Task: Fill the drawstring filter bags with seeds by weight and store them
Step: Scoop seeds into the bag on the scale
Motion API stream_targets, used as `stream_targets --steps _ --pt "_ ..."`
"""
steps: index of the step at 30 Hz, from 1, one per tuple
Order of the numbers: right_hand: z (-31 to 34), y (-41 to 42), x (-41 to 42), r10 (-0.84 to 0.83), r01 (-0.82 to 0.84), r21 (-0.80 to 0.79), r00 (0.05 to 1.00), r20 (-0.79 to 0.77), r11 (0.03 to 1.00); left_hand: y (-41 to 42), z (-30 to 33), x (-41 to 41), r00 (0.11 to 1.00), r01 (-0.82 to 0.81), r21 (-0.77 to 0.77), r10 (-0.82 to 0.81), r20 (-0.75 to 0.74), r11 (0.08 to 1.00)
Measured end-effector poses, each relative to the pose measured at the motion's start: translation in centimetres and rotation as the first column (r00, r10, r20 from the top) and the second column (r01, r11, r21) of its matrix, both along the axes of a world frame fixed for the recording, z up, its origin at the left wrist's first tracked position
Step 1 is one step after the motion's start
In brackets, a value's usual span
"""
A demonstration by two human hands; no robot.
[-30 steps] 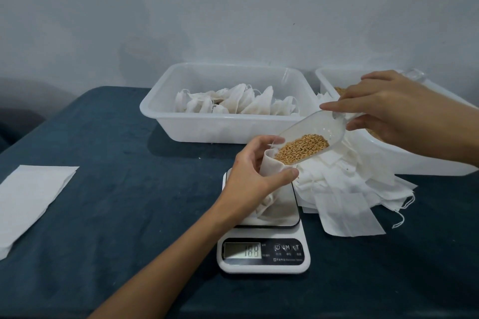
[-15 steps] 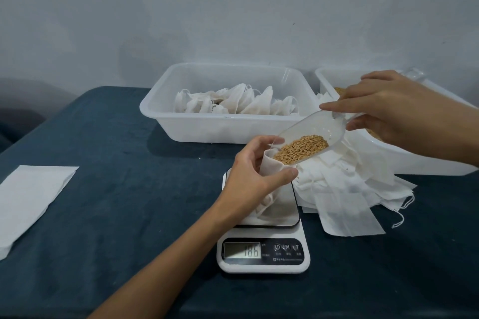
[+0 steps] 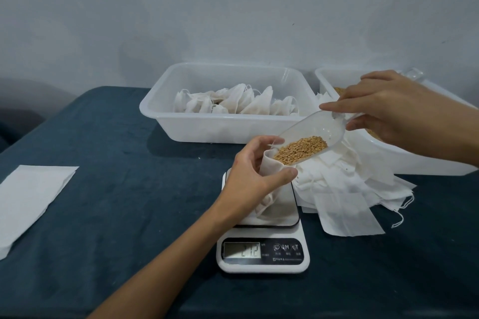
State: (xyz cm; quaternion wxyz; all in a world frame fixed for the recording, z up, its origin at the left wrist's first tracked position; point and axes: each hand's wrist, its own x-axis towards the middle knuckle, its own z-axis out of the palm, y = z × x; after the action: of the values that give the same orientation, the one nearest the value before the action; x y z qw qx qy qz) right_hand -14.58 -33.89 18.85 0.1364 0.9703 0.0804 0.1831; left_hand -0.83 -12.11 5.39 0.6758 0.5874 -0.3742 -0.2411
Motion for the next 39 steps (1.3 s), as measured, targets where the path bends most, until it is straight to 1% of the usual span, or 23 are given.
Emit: stream_targets --steps 11,22,28,31,34,37,39 --pt "-0.3 0.0 -0.1 0.001 -0.001 0.021 1.000 0.012 1.000 0.0 0.1 -0.1 1.000 -0.008 -0.005 0.008 -0.011 1.000" --pt "0.2 0.3 0.1 0.024 -0.022 -0.060 0.999 0.039 0.998 0.1 0.2 -0.1 1.000 0.006 0.006 -0.006 -0.020 1.000" --pt "0.0 0.4 0.1 -0.008 0.009 -0.039 1.000 0.012 0.999 0.1 0.0 0.0 1.000 -0.011 0.001 0.011 0.014 1.000" --pt "-0.2 0.3 0.1 -0.040 0.041 0.045 0.999 -0.014 0.998 0.1 -0.1 0.1 0.999 -0.017 0.013 0.017 0.031 1.000" --pt "-0.8 -0.3 -0.1 -0.071 0.087 0.203 0.994 -0.088 0.975 0.1 0.1 0.1 0.999 -0.021 0.027 0.020 0.025 0.999" --pt "-1.2 -0.7 -0.5 -0.111 0.177 0.374 0.975 -0.190 0.910 0.1 0.2 0.1 1.000 -0.027 0.031 0.027 -0.005 0.999" --pt "-1.4 -0.6 -0.7 -0.138 0.227 0.447 0.965 -0.222 0.866 0.2 0.3 0.1 0.999 -0.023 0.037 0.024 -0.021 0.999"
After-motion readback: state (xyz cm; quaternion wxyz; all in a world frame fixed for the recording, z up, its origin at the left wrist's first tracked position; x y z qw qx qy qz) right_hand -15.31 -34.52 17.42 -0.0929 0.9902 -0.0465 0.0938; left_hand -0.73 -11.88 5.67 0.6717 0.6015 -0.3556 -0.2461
